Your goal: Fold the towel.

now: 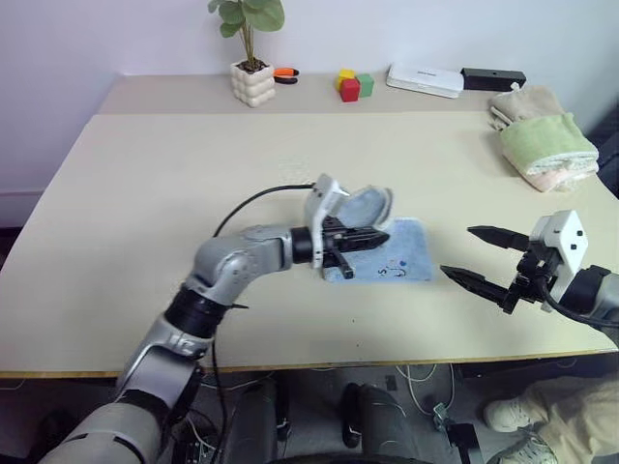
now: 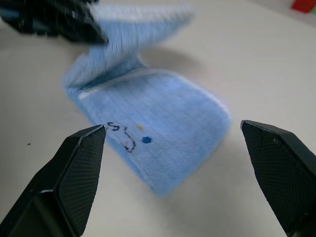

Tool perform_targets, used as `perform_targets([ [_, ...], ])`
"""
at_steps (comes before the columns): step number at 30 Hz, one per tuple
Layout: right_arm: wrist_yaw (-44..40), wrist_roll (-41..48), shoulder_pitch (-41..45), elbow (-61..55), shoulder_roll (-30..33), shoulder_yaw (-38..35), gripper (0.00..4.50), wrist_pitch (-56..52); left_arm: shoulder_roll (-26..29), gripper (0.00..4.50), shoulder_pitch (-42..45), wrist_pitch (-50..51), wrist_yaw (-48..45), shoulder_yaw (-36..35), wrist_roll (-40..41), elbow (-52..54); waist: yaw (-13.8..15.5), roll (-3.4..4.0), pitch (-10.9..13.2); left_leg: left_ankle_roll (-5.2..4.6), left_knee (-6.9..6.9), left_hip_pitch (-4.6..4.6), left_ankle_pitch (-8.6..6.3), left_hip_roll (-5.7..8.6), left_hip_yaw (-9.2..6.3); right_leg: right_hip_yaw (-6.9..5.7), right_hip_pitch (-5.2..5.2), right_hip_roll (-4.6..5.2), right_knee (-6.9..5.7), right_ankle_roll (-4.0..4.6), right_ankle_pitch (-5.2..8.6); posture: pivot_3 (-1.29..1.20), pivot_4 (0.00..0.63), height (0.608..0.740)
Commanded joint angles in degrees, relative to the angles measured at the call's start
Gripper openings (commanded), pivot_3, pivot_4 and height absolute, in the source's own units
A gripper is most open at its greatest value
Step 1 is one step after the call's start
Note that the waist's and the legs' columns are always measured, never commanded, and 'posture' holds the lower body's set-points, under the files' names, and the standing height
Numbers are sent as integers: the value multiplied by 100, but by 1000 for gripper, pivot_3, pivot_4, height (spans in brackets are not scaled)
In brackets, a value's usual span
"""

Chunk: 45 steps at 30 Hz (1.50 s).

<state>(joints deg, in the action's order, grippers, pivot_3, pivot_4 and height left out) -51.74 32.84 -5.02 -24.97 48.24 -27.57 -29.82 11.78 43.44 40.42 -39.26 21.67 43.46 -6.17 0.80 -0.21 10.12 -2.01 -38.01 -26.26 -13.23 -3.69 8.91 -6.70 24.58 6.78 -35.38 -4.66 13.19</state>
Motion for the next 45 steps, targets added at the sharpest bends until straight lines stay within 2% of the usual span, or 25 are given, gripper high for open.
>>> perform_targets([
  [1,276,151,-194,-449,-99,-375,4500,-95,-351,45,363,-474,-602,124,-602,-624,3,-1,0,0,-3,0,0,0,-1,-2,0,0,-1,0,0,0,150,740],
  [6,522,194,-572,-842,-203,-725,4500,-188,-1058,45,785,-1024,-770,234,-1522,-2089,20,-1,1,-8,-17,-13,-4,2,-22,-10,-5,4,4,-1,0,0,150,740],
  [11,750,298,-783,-1134,-295,-926,4500,-266,-1424,45,840,-1337,-1081,121,-1980,-2758,-7,-2,1,-14,-16,-18,-7,3,-22,-11,0,3,9,-4,-1,0,150,740],
  [14,870,362,-782,-1220,-301,-907,4500,-305,-1620,913,832,-1257,-1322,25,-2034,-2908,-4,-2,1,-13,-16,-18,-7,2,-24,-13,0,2,7,-4,-1,0,150,740],
  [21,1009,379,-463,-1179,-218,-565,4500,-343,-1582,4462,694,-1385,-1765,-25,-2274,-2576,-7,-1,1,-14,-18,-17,-7,0,-29,-13,-3,3,7,-4,-1,0,150,740],
  [25,1332,346,259,-825,-345,-138,4500,-356,-1376,4462,602,-1022,-1953,-626,-1774,-1878,-28,0,1,-15,-18,-17,-7,-2,-29,-12,-1,3,3,-4,-2,0,150,740],
  [29,1969,197,1136,-499,-867,428,4500,-280,-1123,4462,564,-417,-1849,-1428,-1103,-1164,-22,1,0,-14,-21,-15,-5,-3,-32,-12,-1,2,-7,-5,-2,0,150,740],
  [32,2506,3,1651,-327,-1373,763,4500,-212,-1038,4462,462,-235,-1393,-1847,-983,-949,-10,3,-1,-11,-22,-15,-2,0,-34,-11,-1,0,-17,-26,-12,0,150,740],
  [35,2909,19,1949,-223,-1857,956,4500,-291,-997,3626,316,-71,-912,-2072,-1054,-1049,8,4,-2,-9,-29,-14,1,10,-38,-12,-8,1,-24,-31,-14,0,150,740],
  [36,3038,-89,2000,-201,-2052,1170,4500,-283,-1047,3148,171,-248,-703,-2142,-1140,-1043,6,4,-2,-9,-31,-16,1,11,-38,-12,-7,1,-26,-43,-20,0,150,740],
  [37,3165,-216,2039,-171,-2255,1403,3948,-224,-1137,2619,50,-373,-452,-2239,-1182,-1042,-13,2,-3,-9,-31,-15,2,12,-38,-12,-8,1,-28,-51,-25,0,150,740],
  [38,3304,-326,2075,-128,-2450,1574,3632,-178,-1224,2088,-34,-501,-251,-2289,-1232,-1048,-15,3,-3,-9,-32,-12,1,11,-38,-12,-11,1,-28,-51,-25,0,150,740],
  [42,4002,-1013,2198,454,-3147,2138,1713,-39,-1590,76,-231,-972,375,-2110,-1668,-1152,1,4,-2,0,-35,-15,8,13,-37,-12,-1,1,-50,-51,-25,0,150,740],
  [45,4244,-1376,2298,864,-3412,2389,161,32,-1738,0,-192,-1001,516,-2037,-1808,-1354,-11,4,-2,0,-40,-14,8,13,-37,-11,-2,1,-54,-50,-24,0,150,740],
])
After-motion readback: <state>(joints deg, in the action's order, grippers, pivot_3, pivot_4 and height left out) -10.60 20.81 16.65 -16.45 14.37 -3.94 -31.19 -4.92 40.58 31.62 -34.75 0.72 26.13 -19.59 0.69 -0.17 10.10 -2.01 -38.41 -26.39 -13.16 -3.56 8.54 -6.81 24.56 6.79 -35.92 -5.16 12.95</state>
